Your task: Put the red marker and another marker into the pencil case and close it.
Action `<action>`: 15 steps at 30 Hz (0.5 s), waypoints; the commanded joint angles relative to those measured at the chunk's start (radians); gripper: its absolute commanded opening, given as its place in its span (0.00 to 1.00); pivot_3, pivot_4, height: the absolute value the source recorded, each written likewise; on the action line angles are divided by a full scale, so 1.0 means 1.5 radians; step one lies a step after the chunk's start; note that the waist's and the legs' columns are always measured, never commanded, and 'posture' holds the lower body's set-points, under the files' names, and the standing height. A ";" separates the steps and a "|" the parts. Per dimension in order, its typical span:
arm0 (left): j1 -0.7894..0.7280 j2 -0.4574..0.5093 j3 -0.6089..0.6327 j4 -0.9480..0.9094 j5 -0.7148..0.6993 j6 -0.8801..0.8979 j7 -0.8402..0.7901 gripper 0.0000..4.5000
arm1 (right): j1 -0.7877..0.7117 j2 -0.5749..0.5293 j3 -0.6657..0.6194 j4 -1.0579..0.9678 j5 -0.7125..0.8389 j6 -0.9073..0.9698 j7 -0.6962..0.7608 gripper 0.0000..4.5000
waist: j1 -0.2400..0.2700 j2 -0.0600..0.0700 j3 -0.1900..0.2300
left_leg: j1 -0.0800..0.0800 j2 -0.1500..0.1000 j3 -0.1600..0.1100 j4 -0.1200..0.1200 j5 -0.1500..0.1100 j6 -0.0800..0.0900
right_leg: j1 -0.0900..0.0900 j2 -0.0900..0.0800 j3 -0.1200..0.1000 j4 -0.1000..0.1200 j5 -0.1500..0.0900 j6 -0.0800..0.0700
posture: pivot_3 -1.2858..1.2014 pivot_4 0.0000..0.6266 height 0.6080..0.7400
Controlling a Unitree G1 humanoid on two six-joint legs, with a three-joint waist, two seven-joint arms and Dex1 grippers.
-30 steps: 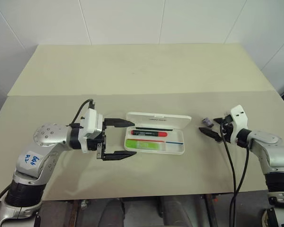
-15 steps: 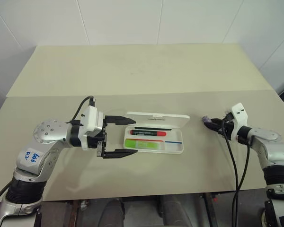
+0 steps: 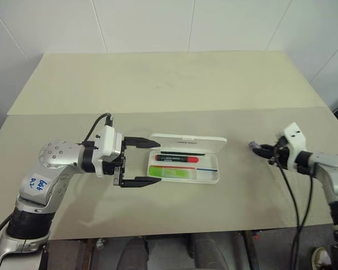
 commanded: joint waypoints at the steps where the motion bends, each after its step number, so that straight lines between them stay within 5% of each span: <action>1: 0.004 0.006 0.006 -0.003 0.000 -0.012 -0.008 1.00 | 0.045 -0.048 -0.053 -0.075 0.040 0.033 0.044 0.08 | 0.000 0.000 0.000 | 0.000 0.000 0.000 0.000 0.000 0.000 | 0.000 0.000 0.000 0.000 0.000 0.000 | 0.52 0.24 1.00; 8: 0.017 0.014 0.017 0.000 -0.002 -0.013 -0.014 1.00 | 0.170 -0.084 -0.125 -0.312 0.168 0.136 0.104 0.08 | -0.007 0.000 0.000 | 0.001 0.000 0.001 0.001 0.000 0.000 | 0.000 0.000 0.000 0.000 0.000 0.000 | 0.52 0.24 1.00; 15: 0.042 0.031 0.026 0.005 0.003 -0.033 -0.036 1.00 | 0.113 -0.003 -0.019 -0.456 0.199 0.123 0.065 0.08 | -0.008 0.000 0.000 | 0.001 0.000 0.001 0.001 0.000 0.000 | 0.000 0.001 0.000 -0.003 0.002 0.000 | 0.52 0.24 1.00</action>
